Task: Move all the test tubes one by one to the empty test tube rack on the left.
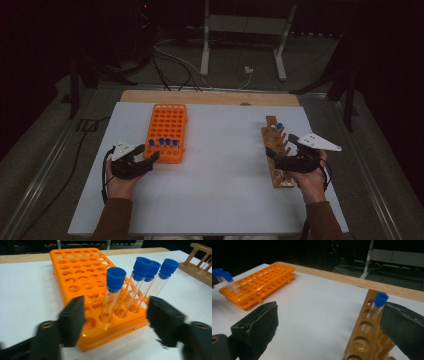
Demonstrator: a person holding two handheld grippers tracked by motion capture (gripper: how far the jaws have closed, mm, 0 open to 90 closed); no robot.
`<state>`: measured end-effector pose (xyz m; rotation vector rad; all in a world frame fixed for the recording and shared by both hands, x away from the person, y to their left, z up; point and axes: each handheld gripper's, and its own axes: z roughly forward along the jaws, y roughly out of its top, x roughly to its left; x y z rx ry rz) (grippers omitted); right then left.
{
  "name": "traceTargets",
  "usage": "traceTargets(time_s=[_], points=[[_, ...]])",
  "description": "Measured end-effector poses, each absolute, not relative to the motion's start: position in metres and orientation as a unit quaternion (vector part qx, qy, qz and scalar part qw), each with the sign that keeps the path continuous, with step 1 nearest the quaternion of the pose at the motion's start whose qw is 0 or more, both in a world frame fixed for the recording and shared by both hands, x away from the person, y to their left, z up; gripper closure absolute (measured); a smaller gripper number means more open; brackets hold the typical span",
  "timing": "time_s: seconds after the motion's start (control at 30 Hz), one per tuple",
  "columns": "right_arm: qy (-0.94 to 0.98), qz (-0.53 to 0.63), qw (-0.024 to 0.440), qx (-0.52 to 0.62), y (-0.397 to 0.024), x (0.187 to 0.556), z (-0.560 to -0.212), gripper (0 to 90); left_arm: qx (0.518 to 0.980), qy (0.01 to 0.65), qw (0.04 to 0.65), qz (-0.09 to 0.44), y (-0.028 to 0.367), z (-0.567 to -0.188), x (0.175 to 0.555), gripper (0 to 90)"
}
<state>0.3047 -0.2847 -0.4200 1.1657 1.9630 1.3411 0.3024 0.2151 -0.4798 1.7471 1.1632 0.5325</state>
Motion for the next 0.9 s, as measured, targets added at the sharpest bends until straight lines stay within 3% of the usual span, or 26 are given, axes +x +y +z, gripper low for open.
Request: traceTargets(time_s=[0.3,0.8,0.9], points=[[0.721,0.479,0.255,0.430,-0.286,0.321,-0.414,1.7,0.710,0.472,0.469,0.230,0.215,-0.473,0.289,1.5],[0.725,0.453,0.242,0.459,-0.296,0.359,-0.436,1.8,0.704,0.472,0.469,0.250,0.213,-0.472,0.284,0.6],[0.730,0.448,0.233,0.461,-0.295,0.365,-0.441,5.7,0.703,0.474,0.468,0.250,0.214,-0.473,0.284,0.6]])
